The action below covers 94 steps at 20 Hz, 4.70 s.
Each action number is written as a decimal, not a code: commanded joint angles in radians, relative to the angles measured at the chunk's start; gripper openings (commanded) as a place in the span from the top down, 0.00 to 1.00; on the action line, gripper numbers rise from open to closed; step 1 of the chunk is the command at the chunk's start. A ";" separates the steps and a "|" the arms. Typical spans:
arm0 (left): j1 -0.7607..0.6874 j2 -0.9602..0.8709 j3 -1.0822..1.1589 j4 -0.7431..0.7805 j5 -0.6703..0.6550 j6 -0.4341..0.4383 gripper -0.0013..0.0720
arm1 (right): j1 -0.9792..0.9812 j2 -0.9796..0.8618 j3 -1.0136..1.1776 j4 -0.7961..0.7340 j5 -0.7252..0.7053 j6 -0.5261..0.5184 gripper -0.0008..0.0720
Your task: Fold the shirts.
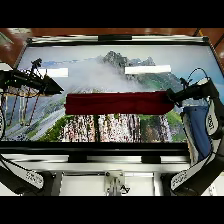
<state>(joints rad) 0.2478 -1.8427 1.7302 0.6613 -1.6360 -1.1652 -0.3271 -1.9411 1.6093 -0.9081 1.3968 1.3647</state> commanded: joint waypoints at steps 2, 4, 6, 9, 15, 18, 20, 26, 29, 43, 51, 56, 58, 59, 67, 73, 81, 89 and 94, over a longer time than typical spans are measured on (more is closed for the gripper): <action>-0.071 0.029 0.001 -0.042 0.081 0.019 0.66 | 0.000 0.161 0.002 0.045 0.056 -0.007 0.89; -0.157 0.044 0.000 -0.042 0.136 -0.014 0.73 | 0.000 0.245 0.002 0.044 0.100 0.023 0.89; -0.275 0.048 0.000 -0.042 0.204 -0.039 0.75 | 0.000 0.325 0.002 0.025 0.145 0.060 0.89; -0.472 0.043 0.000 -0.041 0.373 -0.054 0.86 | 0.000 0.435 0.002 -0.033 0.213 0.119 0.89; -0.791 -0.021 0.001 -0.042 0.707 -0.123 0.86 | 0.000 0.591 0.002 -0.060 0.310 0.198 0.89; -0.866 -0.068 0.001 -0.042 0.733 -0.163 0.86 | 0.000 0.647 0.002 -0.060 0.366 0.224 0.89; -0.893 -0.093 0.001 -0.050 0.744 -0.168 0.86 | 0.000 0.687 0.002 -0.059 0.380 0.247 0.89; -0.983 -0.155 0.001 -0.269 0.803 -0.163 0.89 | 0.000 0.781 0.002 -0.061 0.406 0.290 0.89; -1.049 -0.175 0.001 -0.327 0.792 -0.153 0.91 | 0.000 0.788 0.002 -0.058 0.407 0.304 0.89; -0.752 0.133 0.000 0.047 0.619 -0.103 0.93 | 0.290 0.674 0.002 -0.202 0.264 0.325 0.89; -0.498 0.520 0.000 0.224 0.418 -0.123 0.93 | 0.618 0.396 0.002 -0.198 0.034 0.378 0.89; -0.437 0.688 0.000 0.225 0.364 -0.123 0.93 | 0.724 0.237 0.002 -0.164 -0.097 0.412 0.89; -0.434 0.730 0.000 0.226 0.340 -0.123 0.93 | 0.745 0.187 0.002 -0.163 -0.137 0.442 0.85; -0.434 0.747 0.000 0.226 0.321 -0.123 0.93 | 0.749 0.167 0.002 -0.154 -0.165 0.457 0.83; -0.435 0.769 -0.030 0.225 0.266 -0.131 0.93 | 0.657 0.226 0.006 -0.227 -0.131 0.434 0.34; -0.435 0.769 -0.048 0.225 0.265 -0.132 0.93 | 0.371 0.345 -0.053 -0.512 0.300 0.334 0.12; -0.435 0.771 -0.048 0.225 0.262 -0.156 0.93 | 0.223 0.431 -0.602 -0.080 -0.108 0.178 0.12; -0.435 0.771 -0.048 0.225 0.264 -0.157 0.93 | 0.225 0.398 -0.699 0.082 -0.285 0.084 0.12; -0.435 0.771 -0.048 0.225 0.267 -0.157 0.93 | 0.211 0.414 -0.676 0.372 -0.281 -0.142 0.89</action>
<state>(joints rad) -0.1879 -1.0721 1.6825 0.8867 -1.3716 -1.3216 -0.1066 -1.5364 0.9215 -0.7269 1.1057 1.3502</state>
